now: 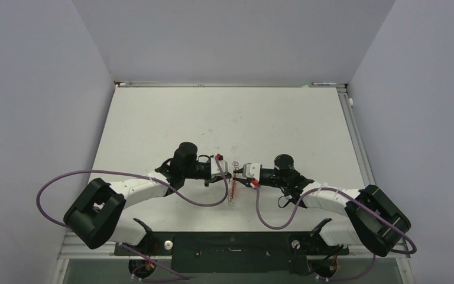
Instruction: Remove the keys from the keyring
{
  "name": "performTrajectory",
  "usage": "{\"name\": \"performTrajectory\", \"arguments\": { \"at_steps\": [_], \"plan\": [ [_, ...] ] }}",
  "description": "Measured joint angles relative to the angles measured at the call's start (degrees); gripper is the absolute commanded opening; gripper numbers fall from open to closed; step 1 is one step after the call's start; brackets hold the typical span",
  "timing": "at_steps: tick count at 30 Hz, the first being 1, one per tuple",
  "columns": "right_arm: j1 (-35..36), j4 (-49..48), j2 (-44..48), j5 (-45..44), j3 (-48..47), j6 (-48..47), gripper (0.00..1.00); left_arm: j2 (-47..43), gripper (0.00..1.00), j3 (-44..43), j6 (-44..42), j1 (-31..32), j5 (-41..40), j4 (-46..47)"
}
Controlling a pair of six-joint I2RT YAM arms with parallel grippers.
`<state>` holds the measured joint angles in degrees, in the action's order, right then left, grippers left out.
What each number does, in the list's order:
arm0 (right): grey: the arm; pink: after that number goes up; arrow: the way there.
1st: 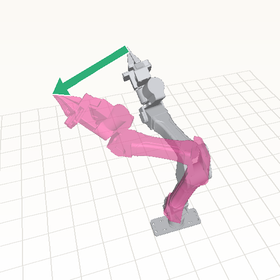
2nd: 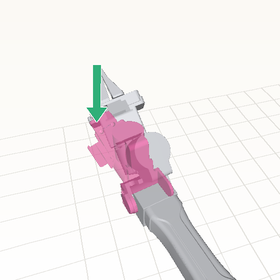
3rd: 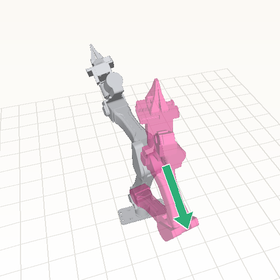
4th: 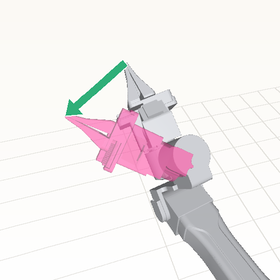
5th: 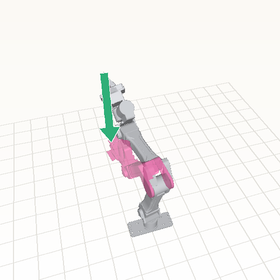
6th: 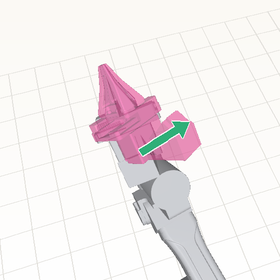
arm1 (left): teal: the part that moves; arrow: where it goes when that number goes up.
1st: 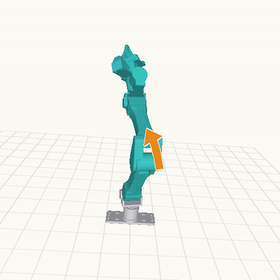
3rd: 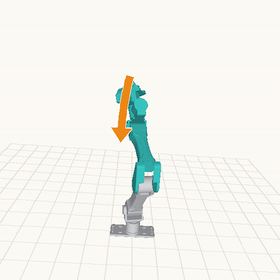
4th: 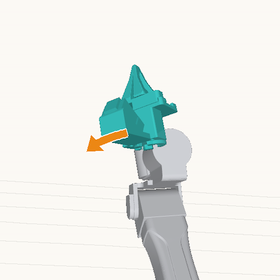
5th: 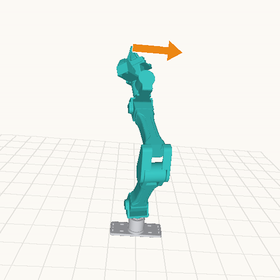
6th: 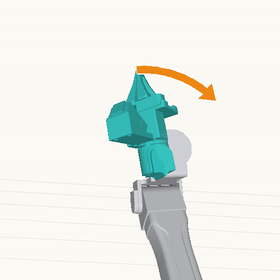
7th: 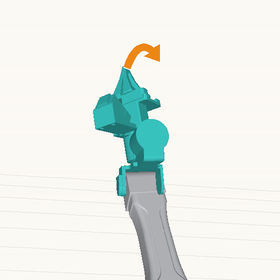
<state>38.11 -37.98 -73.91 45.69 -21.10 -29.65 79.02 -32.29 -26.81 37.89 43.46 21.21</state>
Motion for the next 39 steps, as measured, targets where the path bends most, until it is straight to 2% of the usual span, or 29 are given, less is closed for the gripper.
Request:
{"name": "performTrajectory", "arguments": {
  "at_steps": [9,12,14,16,18,19,23,30,35,39],
  "plan": [
    [3.0,5.5,0.0,-3.2,-1.6,-4.7,0.20,-0.4,0.00,-0.9,-2.1,1.2,-3.7,-3.7],
    [3.9,7.4,0.0,-4.9,-2.5,-5.9,0.14,-0.5,0.00,-1.5,-3.1,1.5,-4.5,-5.5],
    [4.2,8.7,0.0,-5.6,-3.3,-6.3,0.06,-0.7,0.00,-1.5,-3.8,1.6,-4.8,-6.5],
    [4.4,9.6,-0.2,-6.1,-3.8,-6.8,0.05,-0.9,0.00,-1.7,-4.3,1.8,-5.1,-7.5],
    [4.5,10.0,-0.5,-6.2,-4.1,-7.0,0.05,-0.9,0.14,-1.9,-4.7,1.8,-5.3,-8.4],
    [4.6,10.0,-0.5,-6.3,-4.1,-7.0,0.05,-0.9,0.17,-2.1,-4.7,1.8,-5.3,-8.9],
    [4.7,9.0,-0.7,-6.8,-3.8,-6.8,0.05,-0.9,0.22,-2.8,-3.4,0.8,-3.3,-9.9],
    [4.7,2.4,-0.7,-6.8,-0.6,-5.4,0.05,-0.8,0.15,-3.0,-1.3,-3.5,2.3,-9.5],
    [4.6,-0.7,-0.7,-6.8,0.1,-3.9,0.05,-0.6,0.00,-2.9,-1.3,-3.5,4.7,-8.9],
    [4.2,-3.0,-0.6,-6.6,1.2,-2.5,0.05,0.0,0.00,-2.9,-1.3,-3.6,5.3,-8.3]
  ]
}}
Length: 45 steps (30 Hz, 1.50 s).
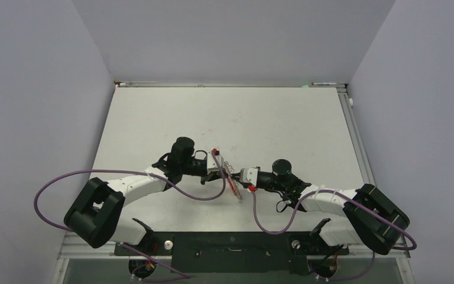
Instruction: Remove the keys from the keyring
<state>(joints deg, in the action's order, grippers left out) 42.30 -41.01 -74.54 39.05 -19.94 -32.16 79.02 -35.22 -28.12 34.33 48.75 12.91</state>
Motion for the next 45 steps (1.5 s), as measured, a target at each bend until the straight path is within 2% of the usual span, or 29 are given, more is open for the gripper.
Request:
{"name": "performTrajectory", "arguments": {
  "at_steps": [11,13,15,22,29,34,42,45],
  "plan": [
    [-3.0,-12.3,-2.0,3.7,2.9,8.8,0.05,2.4,0.01,0.3,1.2,0.1,1.6,6.1],
    [-3.6,-14.6,-3.1,4.3,3.1,11.0,0.05,2.7,0.15,0.9,2.1,0.1,1.7,8.1],
    [-3.8,-16.8,-3.8,4.8,3.5,12.4,0.05,2.6,0.21,1.7,2.8,0.0,2.1,9.8],
    [-4.0,-21.9,-3.9,5.9,5.0,14.7,0.05,-2.2,0.23,7.5,5.0,-1.0,2.7,13.0],
    [-4.0,-23.7,-3.9,6.4,5.9,15.5,0.05,-3.7,0.24,8.7,8.5,0.1,1.9,21.0],
    [-4.0,-24.3,-3.9,6.6,5.9,16.0,0.05,-3.6,0.20,8.9,9.7,0.5,1.4,24.2],
    [-4.0,-25.8,-3.6,6.9,7.0,16.6,0.05,-2.0,0.01,9.0,9.5,1.6,1.3,25.8],
    [-4.0,-25.7,-3.6,6.9,7.3,16.6,0.05,-1.2,0.00,9.3,9.5,1.6,1.3,26.6]
  ]
}}
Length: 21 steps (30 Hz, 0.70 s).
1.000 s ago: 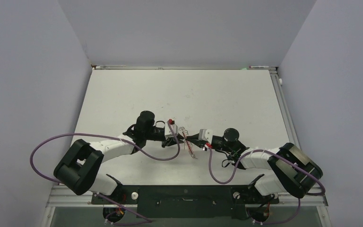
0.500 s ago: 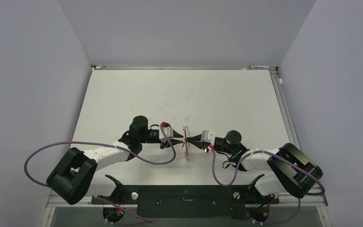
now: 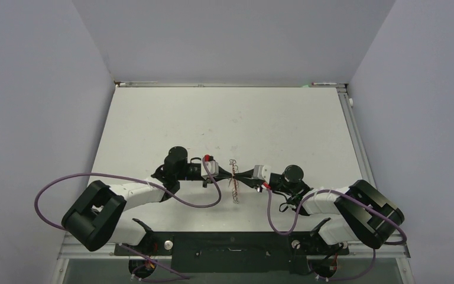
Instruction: Remove the keys from the keyring
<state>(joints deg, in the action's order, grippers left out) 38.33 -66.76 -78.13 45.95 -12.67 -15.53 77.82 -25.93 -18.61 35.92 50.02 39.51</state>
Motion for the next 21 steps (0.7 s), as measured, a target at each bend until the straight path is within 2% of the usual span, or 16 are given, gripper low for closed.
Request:
{"name": "performTrajectory", "arguments": {
  "at_steps": [1,4,6,14,21],
  "plan": [
    [0.0,0.0,0.0,0.0,0.1,0.0,0.06,0.0,0.00,0.1,0.0,0.0,0.0,0.2],
    [0.0,0.2,0.2,0.0,0.1,0.0,0.23,0.0,0.00,0.2,0.0,0.0,0.0,0.5],
    [0.0,1.8,0.9,0.0,0.0,-0.3,0.29,0.0,0.00,0.1,-0.9,0.0,0.0,-0.8],
    [0.8,18.3,9.0,-0.3,-2.6,-7.7,0.27,-3.2,0.00,-1.8,-9.6,2.9,-4.5,-16.6],
    [3.9,28.9,11.4,-1.1,-3.4,-13.1,0.29,-4.3,0.00,-3.6,-12.8,5.1,-9.5,-23.2]
  ]
}}
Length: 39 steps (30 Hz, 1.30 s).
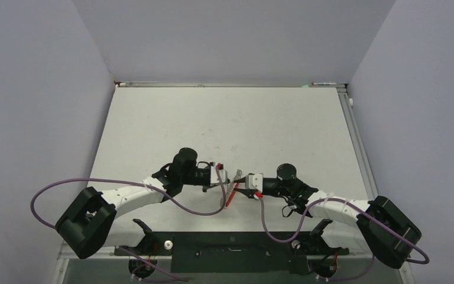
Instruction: Remove the keys from the keyring
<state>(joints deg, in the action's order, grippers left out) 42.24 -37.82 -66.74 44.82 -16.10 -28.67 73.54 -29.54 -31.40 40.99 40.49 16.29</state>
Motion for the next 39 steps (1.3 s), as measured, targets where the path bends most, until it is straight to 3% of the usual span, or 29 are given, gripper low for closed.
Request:
{"name": "performTrajectory", "arguments": {
  "at_steps": [8,22,30,35,39],
  "plan": [
    [3.6,6.7,0.0,-3.3,-2.3,-3.5,0.27,0.0,0.00,-1.8,-1.5,1.6,-4.4,-2.4],
    [4.4,10.2,3.2,-7.8,-3.2,-4.2,0.28,-0.5,0.00,-1.8,-4.0,2.4,-6.5,-3.5],
    [4.7,11.6,0.6,-9.4,-5.7,-5.0,0.29,-1.6,0.00,-1.8,-5.0,3.2,-7.1,-4.3],
    [5.5,12.7,-1.3,-11.5,-7.2,-5.0,0.21,-2.9,0.00,-1.8,-6.1,4.5,-7.5,-4.6],
    [6.2,14.0,-1.7,-13.0,-8.0,-5.2,0.06,-3.1,0.00,-1.8,-6.5,4.7,-8.4,-5.0]
  ]
}}
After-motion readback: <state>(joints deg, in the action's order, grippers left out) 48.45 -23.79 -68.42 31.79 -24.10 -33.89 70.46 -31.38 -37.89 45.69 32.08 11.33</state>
